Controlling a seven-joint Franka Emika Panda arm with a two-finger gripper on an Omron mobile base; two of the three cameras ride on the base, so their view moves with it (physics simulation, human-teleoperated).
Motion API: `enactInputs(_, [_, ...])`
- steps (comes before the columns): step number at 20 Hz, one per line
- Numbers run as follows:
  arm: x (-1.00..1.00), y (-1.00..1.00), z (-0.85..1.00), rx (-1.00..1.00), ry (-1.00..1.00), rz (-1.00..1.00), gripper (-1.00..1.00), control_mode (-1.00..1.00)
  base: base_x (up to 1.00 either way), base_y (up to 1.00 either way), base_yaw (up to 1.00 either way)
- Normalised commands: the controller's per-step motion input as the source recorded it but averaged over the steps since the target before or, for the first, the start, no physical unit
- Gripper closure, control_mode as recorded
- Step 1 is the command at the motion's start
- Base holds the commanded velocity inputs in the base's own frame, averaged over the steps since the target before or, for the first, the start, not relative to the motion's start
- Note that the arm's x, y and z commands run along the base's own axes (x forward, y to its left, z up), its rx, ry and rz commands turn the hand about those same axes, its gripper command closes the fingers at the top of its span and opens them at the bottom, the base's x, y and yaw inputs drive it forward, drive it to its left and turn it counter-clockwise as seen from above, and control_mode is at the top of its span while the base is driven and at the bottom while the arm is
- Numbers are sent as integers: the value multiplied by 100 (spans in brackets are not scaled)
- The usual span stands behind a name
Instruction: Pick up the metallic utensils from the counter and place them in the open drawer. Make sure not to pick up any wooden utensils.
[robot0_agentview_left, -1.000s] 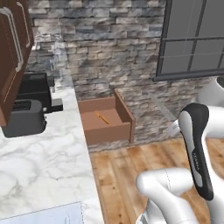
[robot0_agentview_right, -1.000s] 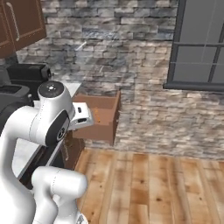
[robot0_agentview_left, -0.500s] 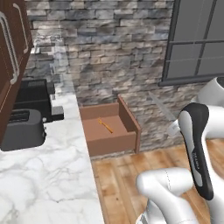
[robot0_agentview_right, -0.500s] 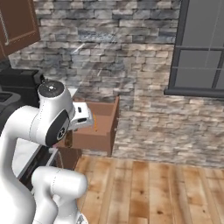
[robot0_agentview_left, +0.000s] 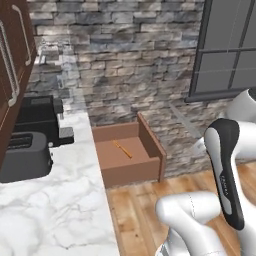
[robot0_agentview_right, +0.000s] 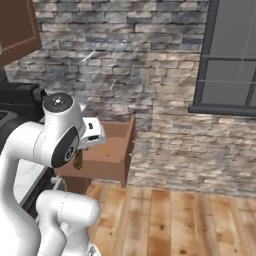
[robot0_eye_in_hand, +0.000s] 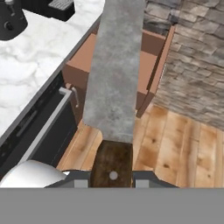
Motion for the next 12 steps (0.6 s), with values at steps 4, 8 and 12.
enactInputs(4, [0, 0, 0, 0, 0, 0, 100, 100, 59, 20, 0])
enactInputs(8, [0, 0, 0, 0, 0, 0, 100, 100, 59, 23, 0])
enactInputs(12, [0, 0, 0, 0, 0, 0, 100, 100, 55, 20, 0])
